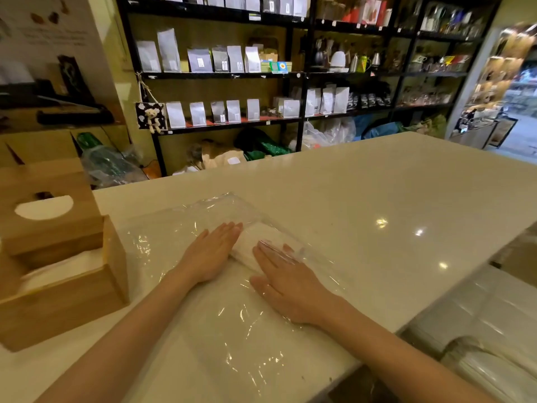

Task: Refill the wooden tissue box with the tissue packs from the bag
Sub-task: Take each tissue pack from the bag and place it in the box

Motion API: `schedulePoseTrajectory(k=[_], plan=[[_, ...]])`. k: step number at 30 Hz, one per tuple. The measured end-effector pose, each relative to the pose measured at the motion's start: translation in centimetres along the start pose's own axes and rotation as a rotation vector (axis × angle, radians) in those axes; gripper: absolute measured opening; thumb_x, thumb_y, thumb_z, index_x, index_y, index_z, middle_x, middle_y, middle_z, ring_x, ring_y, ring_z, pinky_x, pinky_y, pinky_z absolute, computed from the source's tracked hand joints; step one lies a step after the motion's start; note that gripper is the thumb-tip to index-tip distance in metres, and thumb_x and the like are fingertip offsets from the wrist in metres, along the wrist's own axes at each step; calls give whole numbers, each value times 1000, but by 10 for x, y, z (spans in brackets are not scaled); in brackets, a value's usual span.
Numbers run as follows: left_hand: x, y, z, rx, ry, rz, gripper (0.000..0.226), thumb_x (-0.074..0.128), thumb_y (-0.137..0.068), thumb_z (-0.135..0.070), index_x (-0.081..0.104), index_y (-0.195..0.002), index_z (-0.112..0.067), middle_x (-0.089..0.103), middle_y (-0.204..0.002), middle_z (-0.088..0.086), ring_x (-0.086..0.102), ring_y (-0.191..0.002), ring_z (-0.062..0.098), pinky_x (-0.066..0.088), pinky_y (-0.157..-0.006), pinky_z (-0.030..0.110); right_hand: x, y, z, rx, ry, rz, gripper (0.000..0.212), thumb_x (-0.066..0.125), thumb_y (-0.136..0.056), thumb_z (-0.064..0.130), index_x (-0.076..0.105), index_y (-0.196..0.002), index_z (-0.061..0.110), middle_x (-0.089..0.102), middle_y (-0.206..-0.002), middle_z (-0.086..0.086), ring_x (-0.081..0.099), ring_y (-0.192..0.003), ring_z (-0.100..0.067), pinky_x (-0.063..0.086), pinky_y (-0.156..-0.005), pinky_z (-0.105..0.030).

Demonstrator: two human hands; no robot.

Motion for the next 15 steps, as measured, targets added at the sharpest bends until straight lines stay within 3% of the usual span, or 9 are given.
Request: schedulePoseTrajectory(k=[2,7,12,15], plan=[[4,-3,2,-4,-64,20,51,9,-95,-31,8,-146,-28,7,-158,-1,6,-145,13,6,-116,40,0,20,-1,-2,2,20,100,-14,-64,63,8,-147,12,5,-159,-6,0,-146,-13,-9,-114,-27],[9,-3,0,-26,-23,78,95,-4,-61,-70,8,-146,-30,1,-158,-1,0,-145,12,2,-117,41,-1,70,-1,-37,0,40,84,-1,-77,64,7,-148,20,2,-158,4,-6,-143,-4,-21,-112,-23],[8,-2,0,-25,-16,69,103,3,-55,-79,9,-146,-31,1,-158,-2,0,-145,11,2,-118,40,-7,113,7,-107,-32,32,81,19,-81,71,13,-147,25,8,-156,11,-1,-143,0,-19,-113,-29],[8,-1,-1,-21,-43,72,104,5,-54,-81,8,-146,-31,2,-158,-2,0,-145,11,2,-118,41,-7,131,7,-146,-48,4,80,40,-80,70,18,-145,28,17,-154,14,8,-142,3,-13,-117,-34]])
Point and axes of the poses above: each hand's wrist, its own y-axis away from the middle knuckle, its own x-axis out of the palm, z = x × y, the point moved 9 cm from there along -y, towards the middle knuckle
